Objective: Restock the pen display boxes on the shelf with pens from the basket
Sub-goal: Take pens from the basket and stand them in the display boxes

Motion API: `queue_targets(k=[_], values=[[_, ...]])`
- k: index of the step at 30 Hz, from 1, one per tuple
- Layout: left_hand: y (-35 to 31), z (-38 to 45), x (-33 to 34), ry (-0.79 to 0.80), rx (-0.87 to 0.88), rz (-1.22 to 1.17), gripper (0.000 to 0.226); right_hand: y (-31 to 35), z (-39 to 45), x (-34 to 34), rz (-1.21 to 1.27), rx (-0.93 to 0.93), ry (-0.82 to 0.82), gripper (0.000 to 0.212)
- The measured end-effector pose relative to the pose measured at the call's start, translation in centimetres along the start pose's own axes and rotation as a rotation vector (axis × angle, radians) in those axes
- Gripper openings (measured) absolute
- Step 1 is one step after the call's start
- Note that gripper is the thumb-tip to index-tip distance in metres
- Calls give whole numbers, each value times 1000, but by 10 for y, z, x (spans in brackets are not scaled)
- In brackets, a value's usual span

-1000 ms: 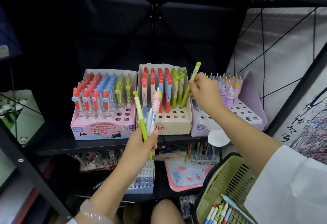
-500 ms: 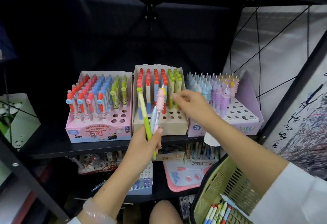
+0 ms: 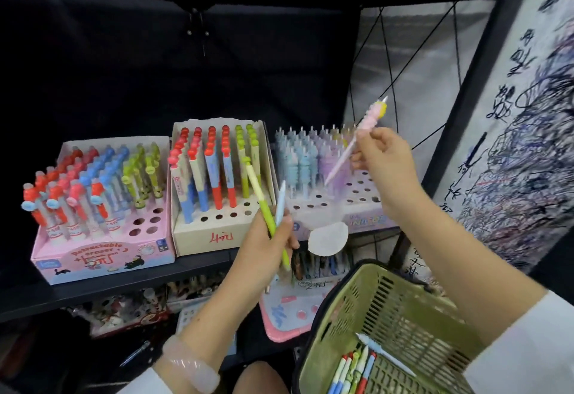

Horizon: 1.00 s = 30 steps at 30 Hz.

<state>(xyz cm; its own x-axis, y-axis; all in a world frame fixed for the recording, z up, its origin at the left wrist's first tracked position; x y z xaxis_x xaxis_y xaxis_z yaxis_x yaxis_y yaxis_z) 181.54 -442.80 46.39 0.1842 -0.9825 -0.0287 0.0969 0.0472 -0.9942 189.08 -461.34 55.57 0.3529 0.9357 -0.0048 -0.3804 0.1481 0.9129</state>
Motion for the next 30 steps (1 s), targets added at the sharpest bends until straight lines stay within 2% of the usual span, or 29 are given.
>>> queue_targets(k=[3,5,8,13,18,22,24,27,29,30], values=[[-8,8,11,4,11,-24,10,-2,35,-25,-177,-139,-121,13],[-10,11,15,4,31,-11,12,-7,51,-31,-385,-243,-146,18],[-7,13,16,4,36,12,10,-26,63,-25,-662,-302,-63,22],[-4,15,14,-1,44,9,12,-56,67,-23,-900,-310,34,30],[-5,18,13,-5,50,6,13,-63,78,-13,-960,-214,95,27],[-5,17,12,-19,47,43,17,-76,85,0,-1115,-87,265,23],[-4,16,8,-33,42,53,21,-80,81,1,-1158,-69,276,22],[-4,14,3,-28,42,52,19,-74,73,-2,-1174,-98,191,21],[-5,13,0,-18,38,38,19,-51,63,-1,-1036,-221,43,23],[-5,12,0,-15,35,35,19,-35,51,2,-889,-290,-13,21]])
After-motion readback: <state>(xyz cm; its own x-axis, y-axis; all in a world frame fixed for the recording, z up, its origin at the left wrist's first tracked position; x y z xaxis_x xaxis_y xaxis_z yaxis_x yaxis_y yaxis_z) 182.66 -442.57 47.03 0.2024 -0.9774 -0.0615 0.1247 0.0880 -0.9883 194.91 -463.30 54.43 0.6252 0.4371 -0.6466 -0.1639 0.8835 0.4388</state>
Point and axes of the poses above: each hand's wrist, its own z-axis towards the middle knuckle, its own x-axis out of the palm, y = z × x, the point moved 6 cm from there along z, towards the middle knuckle, and after that the axes turned 8 degrees about -y, right-handed, at the moved point
